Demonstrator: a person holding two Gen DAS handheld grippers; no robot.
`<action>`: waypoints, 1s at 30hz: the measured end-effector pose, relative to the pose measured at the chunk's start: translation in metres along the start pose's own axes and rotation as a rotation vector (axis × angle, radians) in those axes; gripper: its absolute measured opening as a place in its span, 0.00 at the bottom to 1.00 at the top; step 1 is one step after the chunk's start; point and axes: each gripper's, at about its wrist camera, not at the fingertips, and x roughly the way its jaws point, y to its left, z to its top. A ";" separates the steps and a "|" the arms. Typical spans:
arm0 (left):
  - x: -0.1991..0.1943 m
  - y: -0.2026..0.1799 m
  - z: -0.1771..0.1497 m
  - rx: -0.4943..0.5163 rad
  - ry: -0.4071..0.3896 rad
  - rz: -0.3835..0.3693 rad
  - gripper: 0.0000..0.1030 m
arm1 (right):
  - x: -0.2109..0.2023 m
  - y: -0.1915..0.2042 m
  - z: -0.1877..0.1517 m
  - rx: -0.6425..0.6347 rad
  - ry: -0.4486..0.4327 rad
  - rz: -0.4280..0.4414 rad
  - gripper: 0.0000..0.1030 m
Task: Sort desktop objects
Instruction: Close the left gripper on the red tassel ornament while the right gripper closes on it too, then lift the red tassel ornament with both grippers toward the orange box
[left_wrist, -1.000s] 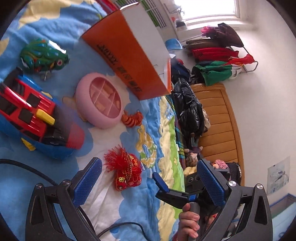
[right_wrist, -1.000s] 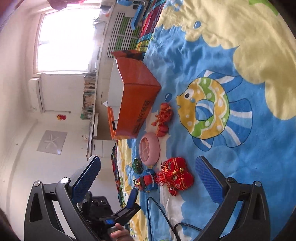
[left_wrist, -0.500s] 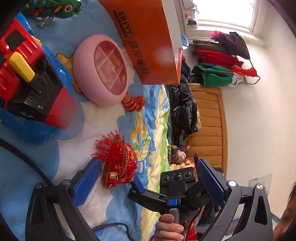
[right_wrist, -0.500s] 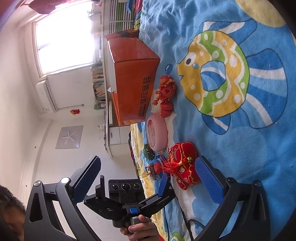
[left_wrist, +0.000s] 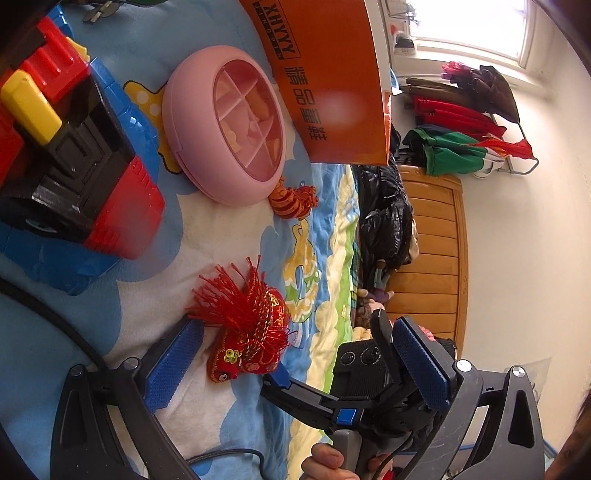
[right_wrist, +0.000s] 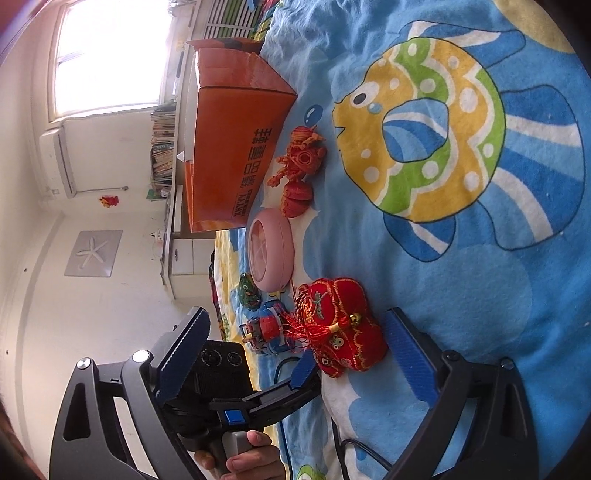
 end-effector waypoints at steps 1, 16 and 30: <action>0.001 0.000 0.000 -0.006 -0.009 0.005 1.00 | 0.002 0.000 0.000 -0.006 -0.002 -0.005 0.93; 0.000 0.032 0.000 -0.216 -0.028 0.171 0.33 | 0.004 -0.010 0.000 0.021 -0.024 -0.122 0.36; 0.016 0.011 -0.002 -0.077 -0.008 0.263 0.32 | 0.007 -0.005 -0.005 -0.015 -0.035 -0.158 0.32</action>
